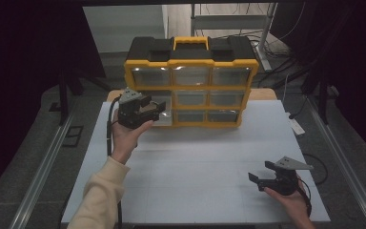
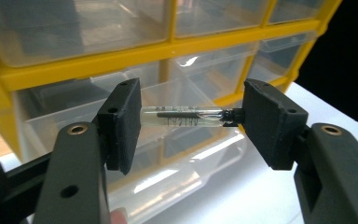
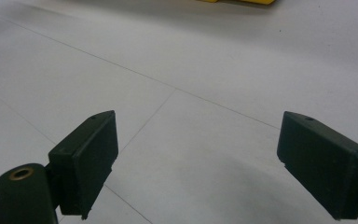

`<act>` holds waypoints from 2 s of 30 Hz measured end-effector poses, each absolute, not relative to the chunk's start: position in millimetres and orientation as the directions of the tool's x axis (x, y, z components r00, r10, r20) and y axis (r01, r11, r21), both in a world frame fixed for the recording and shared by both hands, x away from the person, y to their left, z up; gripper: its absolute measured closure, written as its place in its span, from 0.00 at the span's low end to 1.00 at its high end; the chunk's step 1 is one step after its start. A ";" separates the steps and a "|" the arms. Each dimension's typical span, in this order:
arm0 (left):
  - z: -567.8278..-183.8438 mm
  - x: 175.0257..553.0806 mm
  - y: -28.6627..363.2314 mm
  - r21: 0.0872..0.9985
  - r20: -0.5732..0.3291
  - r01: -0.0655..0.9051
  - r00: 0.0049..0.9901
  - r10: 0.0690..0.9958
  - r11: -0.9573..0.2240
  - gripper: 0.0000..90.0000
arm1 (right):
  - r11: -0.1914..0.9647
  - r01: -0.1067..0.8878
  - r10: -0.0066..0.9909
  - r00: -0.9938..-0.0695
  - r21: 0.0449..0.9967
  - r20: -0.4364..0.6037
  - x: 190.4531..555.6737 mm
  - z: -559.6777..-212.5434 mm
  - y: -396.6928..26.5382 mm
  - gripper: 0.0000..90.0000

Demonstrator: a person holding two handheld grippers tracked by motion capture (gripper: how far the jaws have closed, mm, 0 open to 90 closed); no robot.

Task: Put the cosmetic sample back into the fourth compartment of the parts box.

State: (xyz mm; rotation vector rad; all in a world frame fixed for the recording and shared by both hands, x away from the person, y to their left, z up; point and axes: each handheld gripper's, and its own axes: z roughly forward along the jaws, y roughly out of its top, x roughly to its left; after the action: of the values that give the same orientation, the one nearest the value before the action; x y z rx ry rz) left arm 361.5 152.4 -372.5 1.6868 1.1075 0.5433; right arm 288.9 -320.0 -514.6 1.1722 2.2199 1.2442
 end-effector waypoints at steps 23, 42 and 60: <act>-374.9 369.8 155.0 0.905 -0.138 0.419 0.448 0.883 -0.072 0.23 | 0.277 0.498 0.792 -0.603 0.822 0.098 289.1 -515.0 -320.7 0.15; -375.0 331.3 159.4 0.908 -0.155 0.401 0.595 0.789 -0.123 0.20 | 0.277 0.499 0.786 -0.609 0.821 0.105 290.9 -515.5 -319.8 0.15; -401.9 300.7 159.1 0.890 -0.166 0.424 0.647 0.744 -0.170 0.21 | 0.284 0.497 0.792 -0.604 0.820 0.092 284.5 -513.3 -321.1 0.15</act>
State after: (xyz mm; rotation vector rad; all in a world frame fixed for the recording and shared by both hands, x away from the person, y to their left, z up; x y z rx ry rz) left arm 300.7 159.1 -401.9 1.8009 0.9380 0.3761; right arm 284.5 -321.1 -513.3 1.1692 2.2260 1.2342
